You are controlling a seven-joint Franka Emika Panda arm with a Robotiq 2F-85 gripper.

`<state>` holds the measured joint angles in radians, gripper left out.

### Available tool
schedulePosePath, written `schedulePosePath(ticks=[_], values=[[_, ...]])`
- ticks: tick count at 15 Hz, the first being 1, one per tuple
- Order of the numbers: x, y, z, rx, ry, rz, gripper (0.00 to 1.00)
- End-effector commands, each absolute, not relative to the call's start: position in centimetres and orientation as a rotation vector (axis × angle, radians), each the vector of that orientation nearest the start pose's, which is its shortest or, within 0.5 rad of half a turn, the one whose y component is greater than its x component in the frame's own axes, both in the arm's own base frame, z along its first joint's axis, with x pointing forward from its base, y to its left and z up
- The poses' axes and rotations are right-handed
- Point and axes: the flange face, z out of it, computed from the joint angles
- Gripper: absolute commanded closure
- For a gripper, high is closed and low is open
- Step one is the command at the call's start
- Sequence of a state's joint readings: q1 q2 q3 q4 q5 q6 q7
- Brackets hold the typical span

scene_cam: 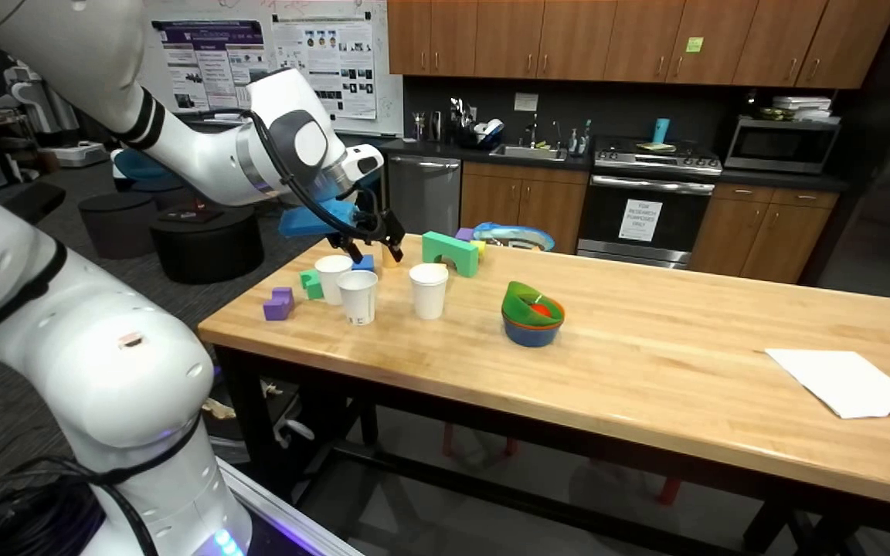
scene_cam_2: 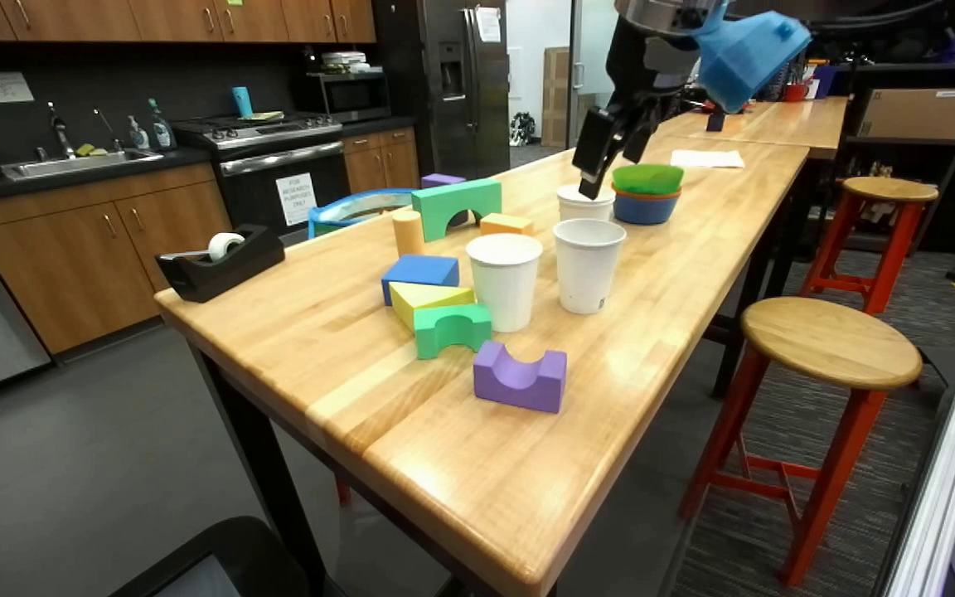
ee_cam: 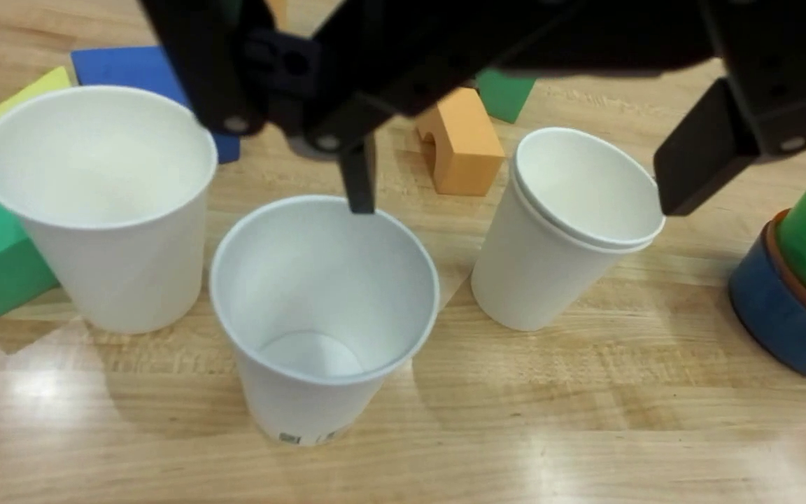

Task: Put the middle cup and the first left cup in the right cup, respectively

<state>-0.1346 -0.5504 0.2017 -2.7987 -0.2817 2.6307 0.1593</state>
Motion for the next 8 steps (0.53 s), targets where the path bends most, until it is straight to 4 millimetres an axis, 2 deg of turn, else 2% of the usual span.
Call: schedulePosePath(ticks=[1, 8], values=[[38.0, 3.1, 38.8, -3.364, -0.182, -0.667, 0.0], [37.9, 4.1, 37.4, -3.375, -0.223, -0.594, 0.0]])
